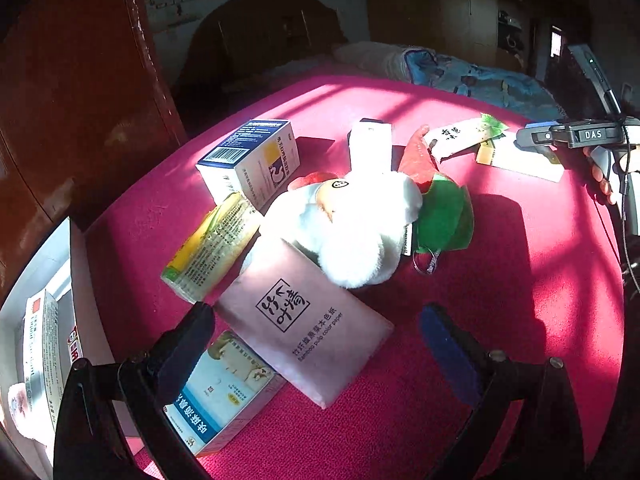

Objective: Organize objects
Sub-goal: 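Move both grippers back to the table toward the pink tissue pack and Glucophage box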

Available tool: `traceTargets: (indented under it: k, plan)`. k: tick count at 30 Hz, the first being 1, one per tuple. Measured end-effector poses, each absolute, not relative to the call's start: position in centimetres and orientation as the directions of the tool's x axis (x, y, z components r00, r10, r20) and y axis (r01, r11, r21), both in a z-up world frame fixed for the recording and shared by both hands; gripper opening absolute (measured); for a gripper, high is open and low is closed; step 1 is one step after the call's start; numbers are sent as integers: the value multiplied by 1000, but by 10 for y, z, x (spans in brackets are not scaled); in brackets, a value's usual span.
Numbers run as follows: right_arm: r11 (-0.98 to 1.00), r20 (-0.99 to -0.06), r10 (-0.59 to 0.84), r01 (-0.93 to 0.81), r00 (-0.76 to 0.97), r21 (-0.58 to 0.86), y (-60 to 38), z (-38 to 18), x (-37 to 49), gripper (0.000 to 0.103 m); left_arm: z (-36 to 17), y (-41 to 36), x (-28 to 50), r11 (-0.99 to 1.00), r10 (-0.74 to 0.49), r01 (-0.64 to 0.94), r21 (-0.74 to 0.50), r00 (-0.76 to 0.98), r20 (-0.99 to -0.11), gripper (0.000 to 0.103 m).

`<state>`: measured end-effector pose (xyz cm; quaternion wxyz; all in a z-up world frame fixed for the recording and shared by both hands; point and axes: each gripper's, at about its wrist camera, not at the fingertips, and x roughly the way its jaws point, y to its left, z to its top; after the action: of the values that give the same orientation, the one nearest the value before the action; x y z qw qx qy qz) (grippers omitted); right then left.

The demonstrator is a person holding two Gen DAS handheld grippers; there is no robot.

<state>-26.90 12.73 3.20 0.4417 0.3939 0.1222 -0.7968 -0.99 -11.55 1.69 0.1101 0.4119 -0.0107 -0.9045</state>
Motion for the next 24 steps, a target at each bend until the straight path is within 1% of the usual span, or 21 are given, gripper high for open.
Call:
traceTargets:
  k: [4,8,10,12,13,14,17,19,24]
  plan:
    - [-542,-756,-594,831,-275,124,113,22,-262,91,15,-124,-16,-976,-177,211,52,-632,-754,103]
    - [-526,-768,-566,849,-301,55,106,15,-250,91,12,-125,-19,-974,-184,218,57,-620,-763,103]
    - [-522,-769,-562,852,-306,43,107,15,-246,91,11,-127,-17,-971,-182,234,42,-620,-764,102]
    - [-512,-769,-567,858,-296,48,109,15,-243,91,11,-129,-14,-967,-178,254,18,-625,-760,92]
    - [-507,-770,-566,861,-295,43,110,16,-240,90,11,-130,-13,-964,-185,265,18,-621,-762,84]
    - [-503,-773,-561,863,-297,34,110,15,-236,90,12,-130,-11,-962,-187,272,16,-617,-764,82]
    - [-480,-783,-538,877,-314,-22,108,14,-223,84,13,-127,-6,-965,-170,263,4,-613,-771,81]
    - [-462,-787,-533,886,-312,-37,109,13,-214,84,15,-120,-2,-970,-138,241,-22,-624,-769,80]
    - [-428,-788,-549,904,-277,-19,113,13,-192,83,16,-94,12,-986,-46,153,-72,-650,-759,80]
